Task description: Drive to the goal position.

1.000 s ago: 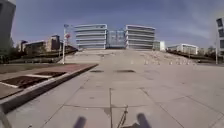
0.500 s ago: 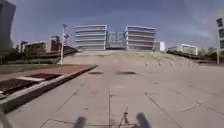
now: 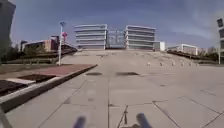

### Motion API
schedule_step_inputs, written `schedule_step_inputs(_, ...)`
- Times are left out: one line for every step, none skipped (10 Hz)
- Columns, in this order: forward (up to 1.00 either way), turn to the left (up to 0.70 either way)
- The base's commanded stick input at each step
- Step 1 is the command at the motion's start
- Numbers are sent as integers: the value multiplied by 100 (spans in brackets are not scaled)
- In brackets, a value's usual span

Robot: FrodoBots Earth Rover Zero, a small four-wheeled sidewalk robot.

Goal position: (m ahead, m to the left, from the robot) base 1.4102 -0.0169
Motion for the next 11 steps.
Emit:
schedule_step_inputs(70, 0)
schedule_step_inputs(70, 0)
schedule_step_inputs(70, 0)
schedule_step_inputs(70, 0)
schedule_step_inputs(70, 0)
schedule_step_inputs(70, 0)
schedule_step_inputs(70, 0)
schedule_step_inputs(70, 0)
schedule_step_inputs(70, 0)
schedule_step_inputs(70, 0)
schedule_step_inputs(70, 0)
